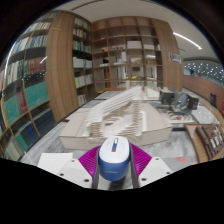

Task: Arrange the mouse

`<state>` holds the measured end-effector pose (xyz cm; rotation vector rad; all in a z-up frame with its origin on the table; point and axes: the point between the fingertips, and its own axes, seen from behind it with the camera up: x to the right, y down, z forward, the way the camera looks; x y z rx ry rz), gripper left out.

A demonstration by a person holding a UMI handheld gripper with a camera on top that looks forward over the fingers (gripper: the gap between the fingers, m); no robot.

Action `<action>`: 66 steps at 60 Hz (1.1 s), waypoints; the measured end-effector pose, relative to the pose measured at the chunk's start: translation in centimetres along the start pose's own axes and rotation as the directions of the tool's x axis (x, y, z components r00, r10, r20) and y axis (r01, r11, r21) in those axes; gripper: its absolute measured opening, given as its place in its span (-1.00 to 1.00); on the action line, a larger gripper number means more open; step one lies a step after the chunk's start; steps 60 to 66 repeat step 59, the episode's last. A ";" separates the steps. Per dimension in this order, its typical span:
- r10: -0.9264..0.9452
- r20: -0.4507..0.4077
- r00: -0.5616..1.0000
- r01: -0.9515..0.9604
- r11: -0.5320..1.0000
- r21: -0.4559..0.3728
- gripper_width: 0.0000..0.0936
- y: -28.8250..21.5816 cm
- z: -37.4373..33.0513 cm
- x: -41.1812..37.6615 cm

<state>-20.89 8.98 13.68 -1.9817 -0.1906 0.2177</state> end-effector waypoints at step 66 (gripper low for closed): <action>0.193 -0.179 0.965 -0.218 0.966 -0.136 0.78 14.3 -13.8 23.1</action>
